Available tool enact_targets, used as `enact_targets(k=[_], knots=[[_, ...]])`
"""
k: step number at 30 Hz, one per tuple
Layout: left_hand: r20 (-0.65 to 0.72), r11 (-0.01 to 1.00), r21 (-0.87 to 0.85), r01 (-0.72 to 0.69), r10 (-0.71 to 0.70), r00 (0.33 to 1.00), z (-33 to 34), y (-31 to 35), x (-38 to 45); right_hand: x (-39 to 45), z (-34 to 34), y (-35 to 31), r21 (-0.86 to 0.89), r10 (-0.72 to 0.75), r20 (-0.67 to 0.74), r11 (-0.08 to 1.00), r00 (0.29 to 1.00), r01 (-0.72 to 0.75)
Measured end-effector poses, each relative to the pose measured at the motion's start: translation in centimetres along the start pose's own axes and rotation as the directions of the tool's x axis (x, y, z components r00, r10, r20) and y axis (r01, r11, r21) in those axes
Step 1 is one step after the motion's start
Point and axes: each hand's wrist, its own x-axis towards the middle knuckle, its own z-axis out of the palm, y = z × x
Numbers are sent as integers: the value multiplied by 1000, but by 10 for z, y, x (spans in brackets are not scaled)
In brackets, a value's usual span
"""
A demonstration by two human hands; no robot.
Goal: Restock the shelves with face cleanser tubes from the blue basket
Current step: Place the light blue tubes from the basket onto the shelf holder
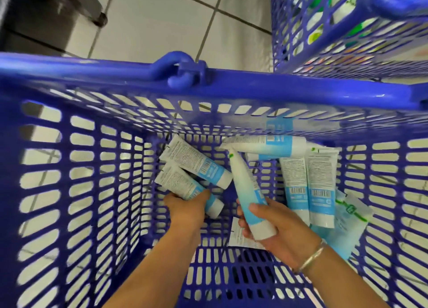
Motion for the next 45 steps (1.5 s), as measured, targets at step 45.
enact_targets(k=[45], knots=[[310,698,-637,-328,622,720,-358,214,-598,-518,398,-71,-316,-433,372,773,821,551]])
